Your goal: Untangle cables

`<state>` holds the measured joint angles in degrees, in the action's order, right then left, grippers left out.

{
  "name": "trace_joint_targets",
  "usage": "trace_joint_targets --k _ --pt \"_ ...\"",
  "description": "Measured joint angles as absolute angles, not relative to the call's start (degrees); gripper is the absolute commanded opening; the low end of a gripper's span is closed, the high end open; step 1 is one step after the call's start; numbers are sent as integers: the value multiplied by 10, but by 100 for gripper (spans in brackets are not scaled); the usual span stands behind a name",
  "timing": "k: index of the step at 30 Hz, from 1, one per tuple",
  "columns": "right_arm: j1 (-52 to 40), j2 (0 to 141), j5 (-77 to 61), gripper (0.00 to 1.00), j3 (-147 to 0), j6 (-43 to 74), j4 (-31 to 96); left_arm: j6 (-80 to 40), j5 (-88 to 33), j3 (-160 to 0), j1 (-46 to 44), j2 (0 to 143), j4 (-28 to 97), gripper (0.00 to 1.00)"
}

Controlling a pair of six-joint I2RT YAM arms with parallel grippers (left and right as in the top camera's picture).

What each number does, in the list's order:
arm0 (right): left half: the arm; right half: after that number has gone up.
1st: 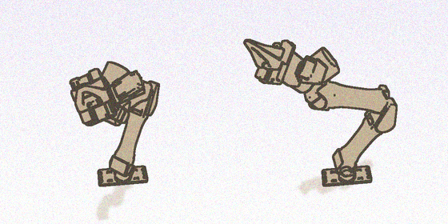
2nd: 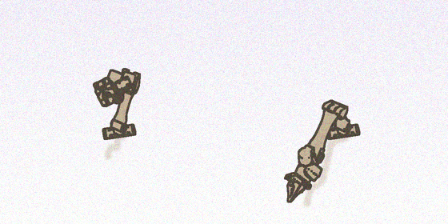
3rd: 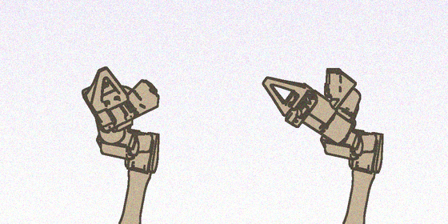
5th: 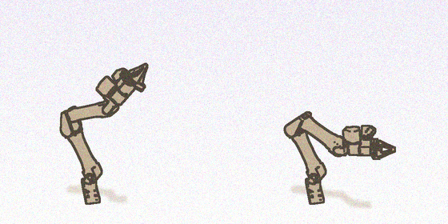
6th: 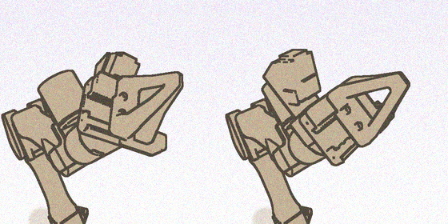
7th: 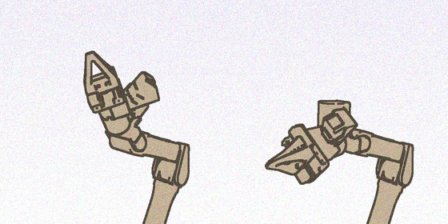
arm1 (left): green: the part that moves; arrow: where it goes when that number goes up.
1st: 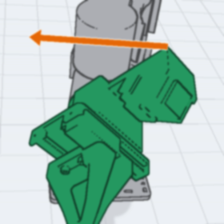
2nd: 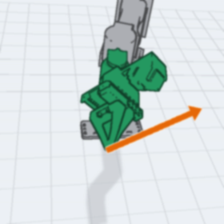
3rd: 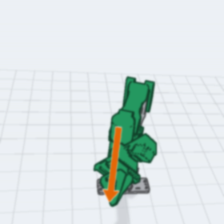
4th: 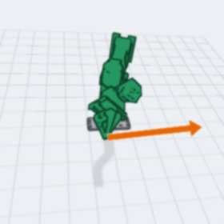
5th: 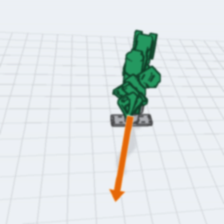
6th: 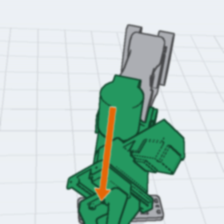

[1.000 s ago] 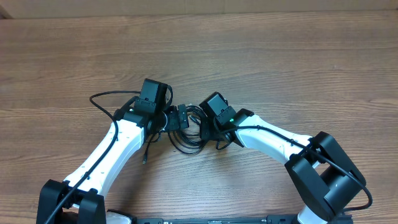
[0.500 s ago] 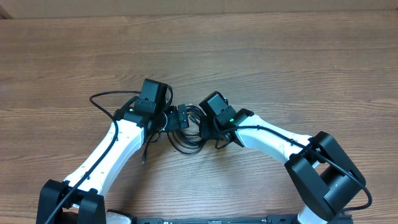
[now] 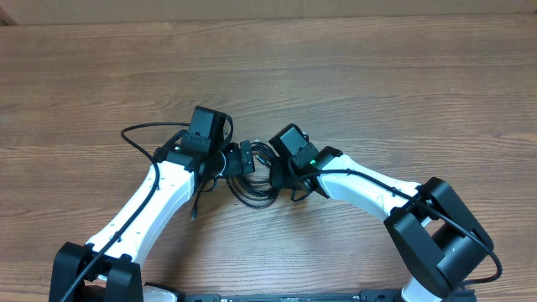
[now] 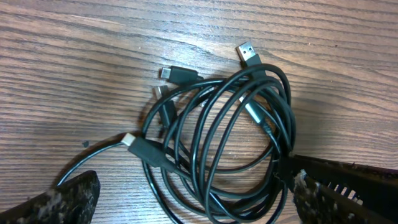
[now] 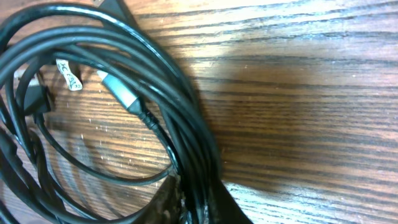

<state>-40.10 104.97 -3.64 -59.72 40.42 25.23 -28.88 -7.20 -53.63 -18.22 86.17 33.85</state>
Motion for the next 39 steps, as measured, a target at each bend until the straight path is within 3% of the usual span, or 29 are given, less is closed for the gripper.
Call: trace_joint_targets --k 6,39 --pt "-401 1050 -39 4 -597 405 241 -289 -72 -536 -182 862 338 100" --pt "-401 1048 -51 4 -597 404 249 -290 -72 -536 -182 862 338 100"
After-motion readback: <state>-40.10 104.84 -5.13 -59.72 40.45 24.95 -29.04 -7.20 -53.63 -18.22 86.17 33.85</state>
